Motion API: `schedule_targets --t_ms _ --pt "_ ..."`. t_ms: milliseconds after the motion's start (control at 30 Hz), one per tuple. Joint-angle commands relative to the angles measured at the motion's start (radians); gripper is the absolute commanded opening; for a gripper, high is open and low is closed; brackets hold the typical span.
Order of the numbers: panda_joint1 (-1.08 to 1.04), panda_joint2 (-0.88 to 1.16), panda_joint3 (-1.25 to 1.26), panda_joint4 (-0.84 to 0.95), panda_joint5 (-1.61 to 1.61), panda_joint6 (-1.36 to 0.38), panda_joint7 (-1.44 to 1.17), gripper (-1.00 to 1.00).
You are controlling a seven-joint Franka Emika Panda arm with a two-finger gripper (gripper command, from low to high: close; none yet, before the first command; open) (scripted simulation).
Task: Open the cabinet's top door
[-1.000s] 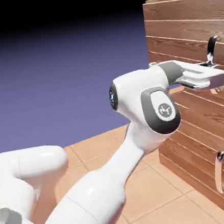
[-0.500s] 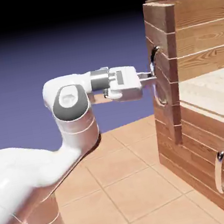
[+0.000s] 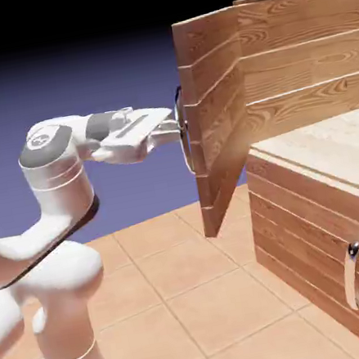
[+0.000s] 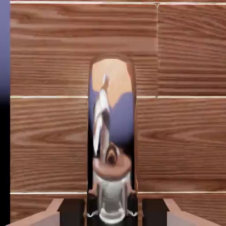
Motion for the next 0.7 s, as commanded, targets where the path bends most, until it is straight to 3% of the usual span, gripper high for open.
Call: schedule_targets --t_ms 0,433,533,667 --pt "0.004 0.014 0.036 0.001 0.032 -0.020 0.013 -1.00" --pt "-0.007 0.356 0.504 0.132 0.486 -0.310 0.232 -1.00" --pt "0.075 0.448 0.510 0.173 0.509 -0.438 0.289 -1.00" --pt "0.022 0.593 0.616 0.265 0.624 -0.521 0.365 -1.00"
